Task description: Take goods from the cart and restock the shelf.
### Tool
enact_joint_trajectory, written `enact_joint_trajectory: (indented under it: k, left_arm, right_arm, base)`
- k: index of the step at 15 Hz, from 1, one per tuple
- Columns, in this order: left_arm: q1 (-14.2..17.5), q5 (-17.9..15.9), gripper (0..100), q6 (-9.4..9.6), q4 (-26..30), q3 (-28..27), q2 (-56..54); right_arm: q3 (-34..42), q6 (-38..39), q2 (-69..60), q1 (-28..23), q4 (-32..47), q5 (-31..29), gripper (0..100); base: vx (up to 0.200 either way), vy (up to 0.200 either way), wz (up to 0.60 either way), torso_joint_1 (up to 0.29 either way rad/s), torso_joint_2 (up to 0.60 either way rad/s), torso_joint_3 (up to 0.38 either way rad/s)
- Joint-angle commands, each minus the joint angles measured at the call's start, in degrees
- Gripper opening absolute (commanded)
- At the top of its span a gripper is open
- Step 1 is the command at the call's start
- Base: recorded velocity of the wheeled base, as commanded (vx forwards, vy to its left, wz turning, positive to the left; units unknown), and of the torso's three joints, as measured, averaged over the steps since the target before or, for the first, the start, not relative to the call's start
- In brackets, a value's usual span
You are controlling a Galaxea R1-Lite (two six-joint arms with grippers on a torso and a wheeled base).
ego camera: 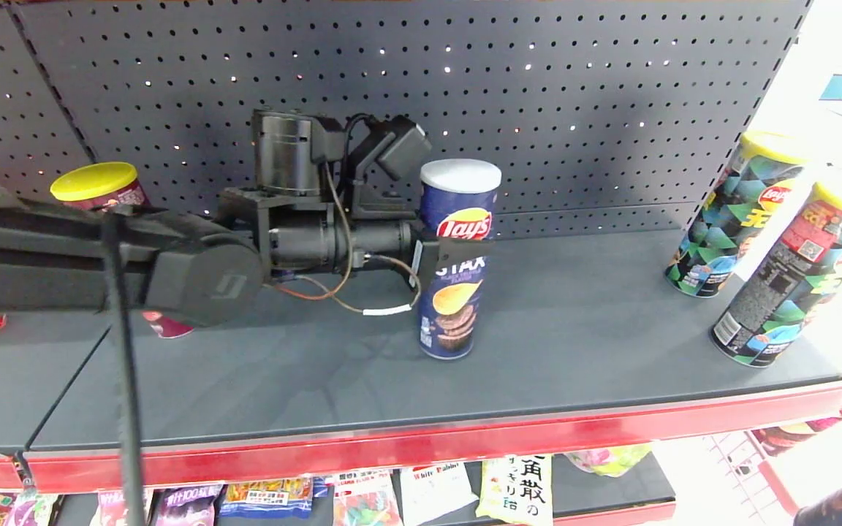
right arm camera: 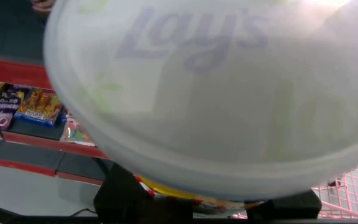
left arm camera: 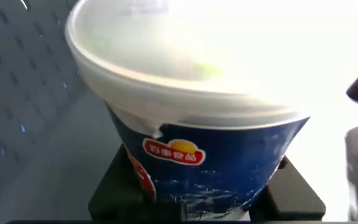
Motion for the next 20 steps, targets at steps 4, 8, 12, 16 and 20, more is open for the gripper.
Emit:
enact_joint_trajectory:
  k: [4, 8, 12, 16, 20]
  left_arm:
    - [-0.69, 0.0, 0, 2.76, -0.2, 14.38, -12.69]
    - [-1.57, 0.43, 0, 2.85, -9.61, 19.92, -11.99]
    - [-2.19, 0.43, 0, 2.58, -13.04, 22.91, -11.38]
    - [-2.19, 0.26, 0, 2.58, -13.3, 23.79, -11.46]
    - [-2.19, 0.26, 0, 2.41, -16.38, 26.86, -11.38]
  right_arm:
    - [0.14, -0.04, 0.09, 0.05, 0.02, -0.02, 0]
    - [0.23, -0.04, 0.09, 0.05, 0.02, -0.02, 0]
    - [0.23, -0.04, 0.09, 0.05, 0.11, -0.02, 0]
    - [0.23, -0.04, 0.18, 0.05, 0.11, -0.02, 0]
    - [0.23, -0.12, 0.18, 0.05, 0.11, -0.02, 0]
  base:
    - [0.0, 0.0, 0.0, 0.0, 0.0, 0.0]
    - [0.0, 0.0, 0.0, 0.0, 0.0, 0.0]
    - [0.0, 0.0, 0.0, 0.0, 0.0, 0.0]
    - [0.0, 0.0, 0.0, 0.0, 0.0, 0.0]
    - [0.0, 0.0, 0.0, 0.0, 0.0, 0.0]
